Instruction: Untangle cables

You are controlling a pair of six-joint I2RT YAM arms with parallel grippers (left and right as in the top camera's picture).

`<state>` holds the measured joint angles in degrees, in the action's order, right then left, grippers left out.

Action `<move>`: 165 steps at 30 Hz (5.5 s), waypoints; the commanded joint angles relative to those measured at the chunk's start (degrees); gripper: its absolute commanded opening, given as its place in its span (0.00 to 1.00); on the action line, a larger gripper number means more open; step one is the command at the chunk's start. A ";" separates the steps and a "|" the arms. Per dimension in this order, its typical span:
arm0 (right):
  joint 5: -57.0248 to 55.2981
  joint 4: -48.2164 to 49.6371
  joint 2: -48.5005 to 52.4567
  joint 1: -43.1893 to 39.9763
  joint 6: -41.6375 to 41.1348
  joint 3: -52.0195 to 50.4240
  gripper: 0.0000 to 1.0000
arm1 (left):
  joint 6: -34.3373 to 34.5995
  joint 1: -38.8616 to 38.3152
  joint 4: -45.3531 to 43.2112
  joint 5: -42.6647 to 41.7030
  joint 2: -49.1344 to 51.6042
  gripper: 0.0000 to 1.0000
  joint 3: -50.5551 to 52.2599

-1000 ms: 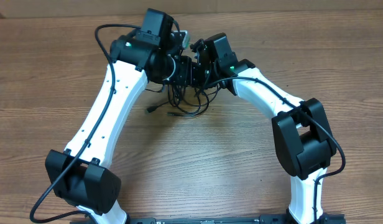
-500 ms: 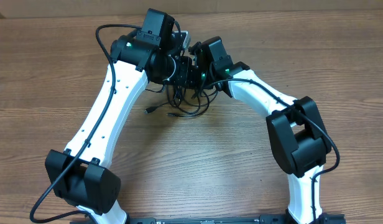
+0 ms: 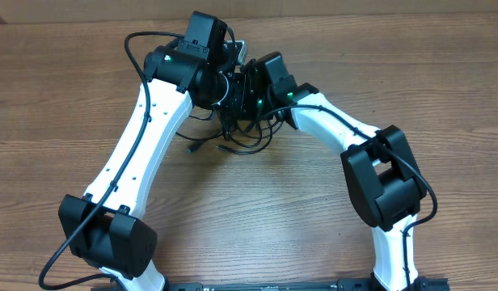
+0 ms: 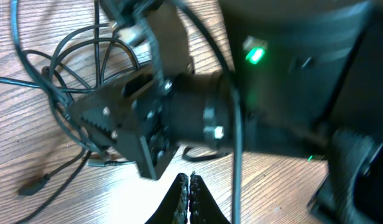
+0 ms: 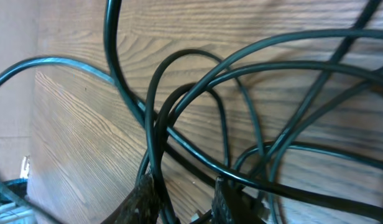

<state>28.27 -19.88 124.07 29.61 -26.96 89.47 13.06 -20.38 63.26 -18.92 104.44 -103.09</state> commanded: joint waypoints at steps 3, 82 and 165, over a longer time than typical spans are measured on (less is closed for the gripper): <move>-2.38 -0.07 2.32 2.71 0.04 0.52 0.25 | -1.27 0.09 0.42 -0.63 0.55 0.04 -0.13; 25.09 1.55 3.21 -15.80 -5.57 0.55 1.00 | 8.79 1.25 2.71 12.41 15.72 0.44 -7.26; 34.86 -4.85 -11.91 -14.19 4.50 0.61 1.00 | -17.35 5.79 -9.51 -0.28 -11.85 0.04 9.46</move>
<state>60.99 -25.02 115.90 15.44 -23.27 89.47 -2.28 -14.26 54.24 -17.04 92.71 -93.23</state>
